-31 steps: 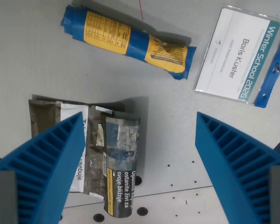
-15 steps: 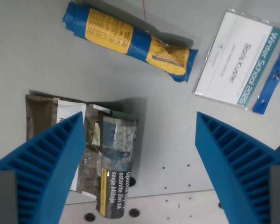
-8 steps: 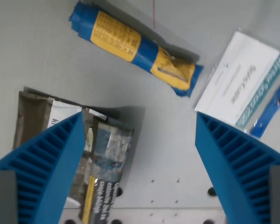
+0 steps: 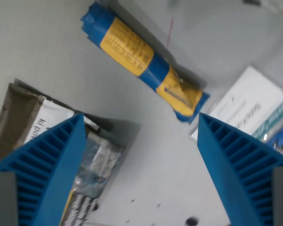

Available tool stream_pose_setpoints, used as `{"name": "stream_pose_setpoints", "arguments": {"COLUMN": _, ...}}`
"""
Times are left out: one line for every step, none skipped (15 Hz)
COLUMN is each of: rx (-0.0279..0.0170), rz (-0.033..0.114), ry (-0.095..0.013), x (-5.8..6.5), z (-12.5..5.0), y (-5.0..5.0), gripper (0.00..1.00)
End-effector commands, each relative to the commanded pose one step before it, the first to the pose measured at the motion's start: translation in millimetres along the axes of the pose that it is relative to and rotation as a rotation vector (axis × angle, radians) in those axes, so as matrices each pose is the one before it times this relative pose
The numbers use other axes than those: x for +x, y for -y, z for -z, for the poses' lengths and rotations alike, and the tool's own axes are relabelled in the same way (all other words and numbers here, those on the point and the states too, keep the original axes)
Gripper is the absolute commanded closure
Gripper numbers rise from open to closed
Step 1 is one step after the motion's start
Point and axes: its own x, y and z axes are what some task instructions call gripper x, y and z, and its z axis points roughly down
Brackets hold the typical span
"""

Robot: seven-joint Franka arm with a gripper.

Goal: Move above the blue bag

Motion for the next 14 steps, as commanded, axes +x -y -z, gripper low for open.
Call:
{"name": "stream_pose_setpoints", "arguments": {"rx": -0.02382, "rz": 0.3549, "ry": -0.0254, "x": 7.5, "z": -8.22, "y": -0.2, "gripper": 0.0}}
{"name": "stream_pose_setpoints", "arguments": {"rx": 0.00106, "rz": 0.0333, "ry": 0.0004, "x": 1.38, "z": -3.4, "y": -0.33, "gripper": 0.0}}
{"name": "stream_pose_setpoints", "arguments": {"rx": -0.00025, "rz": 0.0333, "ry": 0.0, "x": 1.38, "z": -3.35, "y": -0.39, "gripper": 0.0}}
{"name": "stream_pose_setpoints", "arguments": {"rx": 0.00118, "rz": 0.0333, "ry": 0.0018, "x": 1.35, "z": -3.29, "y": -0.44, "gripper": 0.0}}
{"name": "stream_pose_setpoints", "arguments": {"rx": 0.00002, "rz": 0.0297, "ry": -0.0004, "x": 1.37, "z": -3.24, "y": -0.49, "gripper": 0.0}}
{"name": "stream_pose_setpoints", "arguments": {"rx": 0.00123, "rz": 0.0333, "ry": 0.0016, "x": 1.35, "z": -3.2, "y": -0.54, "gripper": 0.0}}
{"name": "stream_pose_setpoints", "arguments": {"rx": 0.00058, "rz": 0.0238, "ry": -0.0003, "x": 1.36, "z": -3.15, "y": -0.58, "gripper": 0.0}}
{"name": "stream_pose_setpoints", "arguments": {"rx": 0.00185, "rz": 0.0333, "ry": 0.0024, "x": 1.33, "z": -3.12, "y": -0.62, "gripper": 0.0}}
{"name": "stream_pose_setpoints", "arguments": {"rx": 0.0014, "rz": 0.0162, "ry": 0.0, "x": 1.31, "z": -3.08, "y": -0.67, "gripper": 0.0}}
{"name": "stream_pose_setpoints", "arguments": {"rx": 0.00191, "rz": 0.0289, "ry": 0.0018, "x": 1.25, "z": -3.01, "y": -0.72, "gripper": 0.0}}
{"name": "stream_pose_setpoints", "arguments": {"rx": 0.00214, "rz": 0.0156, "ry": -0.0007, "x": 1.19, "z": -2.91, "y": -0.76, "gripper": 0.0}}
{"name": "stream_pose_setpoints", "arguments": {"rx": 0.00215, "rz": 0.0132, "ry": 0.002, "x": 1.12, "z": -2.78, "y": -0.81, "gripper": 0.0}}
{"name": "stream_pose_setpoints", "arguments": {"rx": 0.00136, "rz": 0.0184, "ry": -0.0008, "x": 1.05, "z": -2.63, "y": -0.83, "gripper": 0.0}}
{"name": "stream_pose_setpoints", "arguments": {"rx": 0.00251, "rz": 0.0082, "ry": 0.0005, "x": 1.0, "z": -2.46, "y": -0.85, "gripper": 0.0}}
